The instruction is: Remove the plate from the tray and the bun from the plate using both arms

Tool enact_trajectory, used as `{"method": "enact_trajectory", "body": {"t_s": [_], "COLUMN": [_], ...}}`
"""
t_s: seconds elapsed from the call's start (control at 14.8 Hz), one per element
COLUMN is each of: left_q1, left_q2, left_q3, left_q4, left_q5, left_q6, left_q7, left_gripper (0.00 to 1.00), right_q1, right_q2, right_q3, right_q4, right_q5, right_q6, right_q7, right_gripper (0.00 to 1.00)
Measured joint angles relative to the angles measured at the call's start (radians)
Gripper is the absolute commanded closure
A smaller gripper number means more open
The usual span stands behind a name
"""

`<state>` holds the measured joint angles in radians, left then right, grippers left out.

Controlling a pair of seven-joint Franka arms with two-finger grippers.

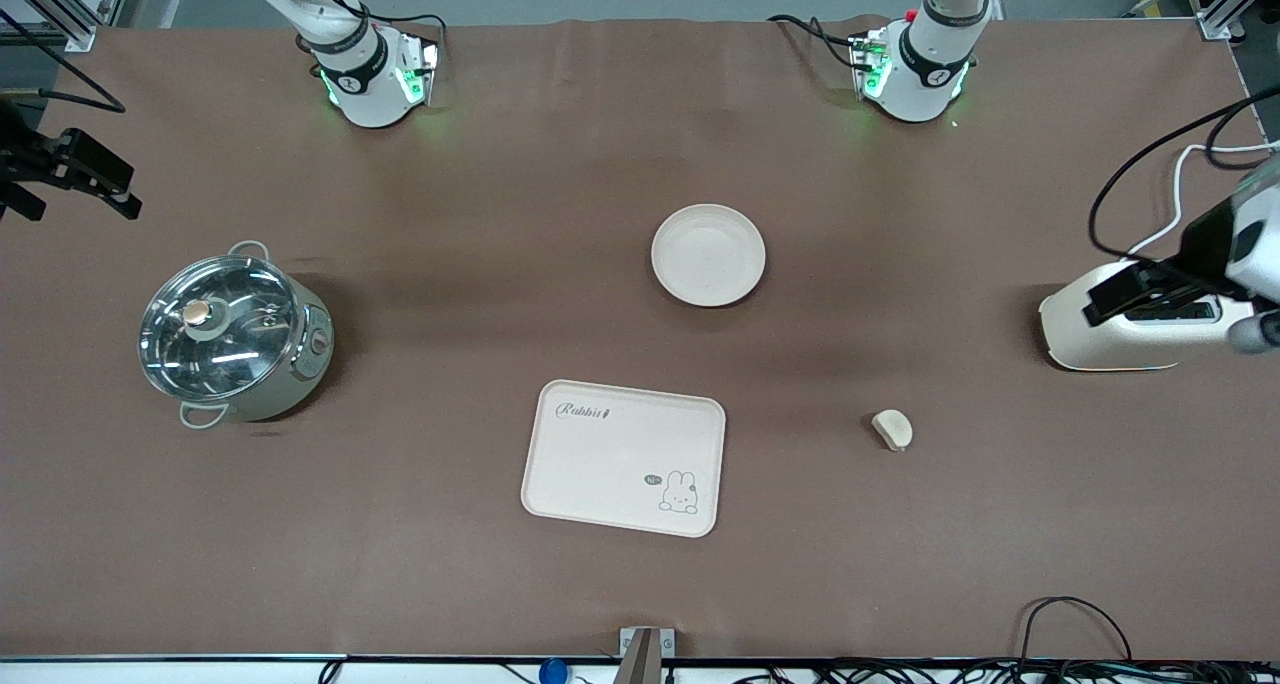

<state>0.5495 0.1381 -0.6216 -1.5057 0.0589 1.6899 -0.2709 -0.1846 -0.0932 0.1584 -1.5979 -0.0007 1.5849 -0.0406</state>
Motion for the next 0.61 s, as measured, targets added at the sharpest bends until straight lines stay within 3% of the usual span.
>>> {"method": "enact_trajectory", "body": {"t_s": [0.2,0.41,0.47,0.61], "left_q1": [0.157,0.152,0.132,-0.019], "left_q2": [-0.052,-0.072,-0.075,-0.089], "left_q3": [-0.124,-0.132,-0.112,0.055], "left_q4": [-0.007,-0.007,-0.007,-0.007], "left_q5": [-0.013,-0.013,-0.013,-0.015], "left_q6": [-0.056,-0.107,-0.127,-0.143], "left_q7": [0.024,0.023,0.023,0.023], "left_gripper": [0.0,0.0,0.0,0.0], "right_q1": [0.0,0.0,0.0,0.0], "right_q2": [0.0,0.0,0.0,0.0], "right_q3": [0.0,0.0,0.0,0.0], "right_q4": [0.0,0.0,0.0,0.0], "right_q5": [0.0,0.0,0.0,0.0], "right_q6": [0.0,0.0,0.0,0.0], "right_q7": [0.0,-0.004,-0.004,-0.004], "right_gripper": [0.0,0.0,0.0,0.0]}}
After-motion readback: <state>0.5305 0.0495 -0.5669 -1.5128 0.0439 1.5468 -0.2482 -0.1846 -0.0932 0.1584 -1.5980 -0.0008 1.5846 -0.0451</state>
